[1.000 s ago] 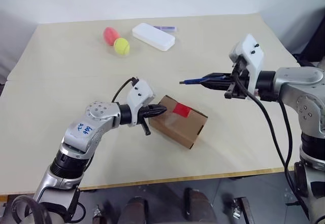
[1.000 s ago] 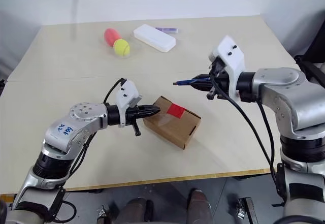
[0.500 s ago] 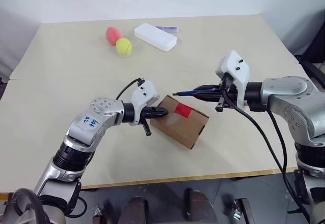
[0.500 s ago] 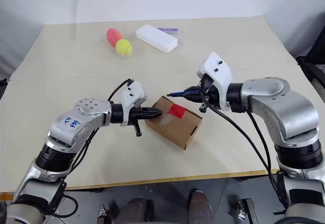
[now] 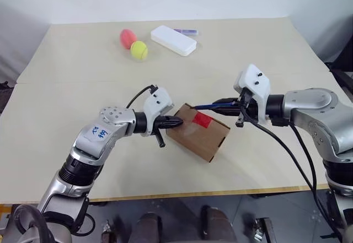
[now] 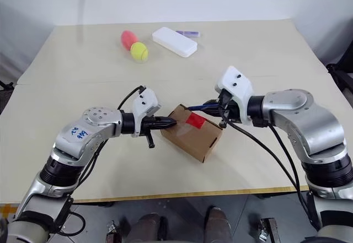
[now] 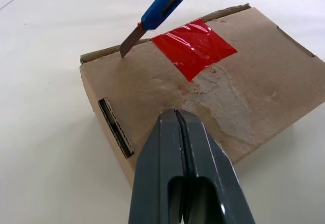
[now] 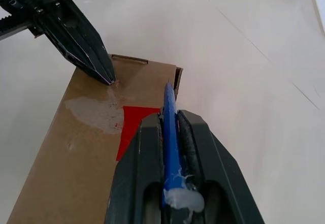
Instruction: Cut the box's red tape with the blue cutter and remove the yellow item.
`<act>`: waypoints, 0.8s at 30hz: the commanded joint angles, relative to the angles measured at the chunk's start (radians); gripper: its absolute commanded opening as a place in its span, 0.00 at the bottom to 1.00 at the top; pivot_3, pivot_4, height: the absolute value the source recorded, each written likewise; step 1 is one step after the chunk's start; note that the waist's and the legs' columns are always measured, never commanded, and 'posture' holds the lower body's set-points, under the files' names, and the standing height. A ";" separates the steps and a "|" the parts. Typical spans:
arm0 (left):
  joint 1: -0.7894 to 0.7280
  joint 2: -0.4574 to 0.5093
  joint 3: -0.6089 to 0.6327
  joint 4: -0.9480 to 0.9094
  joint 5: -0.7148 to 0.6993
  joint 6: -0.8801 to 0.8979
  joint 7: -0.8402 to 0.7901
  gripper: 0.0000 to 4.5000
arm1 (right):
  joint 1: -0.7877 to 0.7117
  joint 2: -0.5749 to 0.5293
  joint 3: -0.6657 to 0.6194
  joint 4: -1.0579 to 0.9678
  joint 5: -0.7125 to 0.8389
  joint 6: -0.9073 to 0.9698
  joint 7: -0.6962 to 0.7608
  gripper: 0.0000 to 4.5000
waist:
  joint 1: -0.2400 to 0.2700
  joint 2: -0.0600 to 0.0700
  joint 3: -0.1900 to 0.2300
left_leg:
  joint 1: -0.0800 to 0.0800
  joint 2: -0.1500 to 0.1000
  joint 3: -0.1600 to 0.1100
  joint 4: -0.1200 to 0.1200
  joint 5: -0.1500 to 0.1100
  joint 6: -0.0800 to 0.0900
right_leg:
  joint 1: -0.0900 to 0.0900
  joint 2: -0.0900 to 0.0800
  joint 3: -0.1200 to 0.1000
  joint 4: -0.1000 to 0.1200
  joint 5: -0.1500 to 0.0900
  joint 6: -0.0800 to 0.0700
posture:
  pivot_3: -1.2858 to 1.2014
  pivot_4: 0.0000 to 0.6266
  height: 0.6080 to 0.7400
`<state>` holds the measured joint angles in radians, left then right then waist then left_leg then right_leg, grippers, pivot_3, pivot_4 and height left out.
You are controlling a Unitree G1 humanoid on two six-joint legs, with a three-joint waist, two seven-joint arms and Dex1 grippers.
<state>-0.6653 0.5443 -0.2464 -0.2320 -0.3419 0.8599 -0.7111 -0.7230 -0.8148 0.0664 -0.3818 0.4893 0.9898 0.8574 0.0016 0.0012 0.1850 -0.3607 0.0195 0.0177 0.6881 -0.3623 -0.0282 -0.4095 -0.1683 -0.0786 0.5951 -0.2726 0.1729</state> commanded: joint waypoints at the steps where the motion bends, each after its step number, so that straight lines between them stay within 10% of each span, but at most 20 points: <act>1: -0.013 -0.007 -0.016 0.005 0.025 0.011 0.010 0.00 | -0.027 -0.010 -0.067 -0.023 0.036 0.020 -0.010 0.03 | 0.001 0.000 0.000 | 0.000 0.000 0.000 0.000 0.000 0.000 | 0.000 0.000 0.000 0.000 0.000 0.000 | 0.52 0.24 1.00; 24: -0.036 -0.046 -0.015 0.014 0.047 0.038 0.026 0.00 | 0.052 -0.087 -0.048 -0.013 0.025 -0.030 0.018 0.03 | 0.003 0.000 0.000 | -0.005 0.000 -0.001 0.007 -0.001 0.002 | 0.000 0.000 0.000 0.000 0.000 0.000 | 0.52 0.24 1.00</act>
<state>-0.6942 0.4974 -0.2558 -0.2171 -0.3099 0.8870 -0.6907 -0.6511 -0.8931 0.0558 -0.3862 0.5089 0.9728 0.8769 0.0050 0.0012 0.1850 -0.3659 0.0195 0.0168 0.6961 -0.3637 -0.0258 -0.4098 -0.1684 -0.0787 0.5951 -0.2725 0.1728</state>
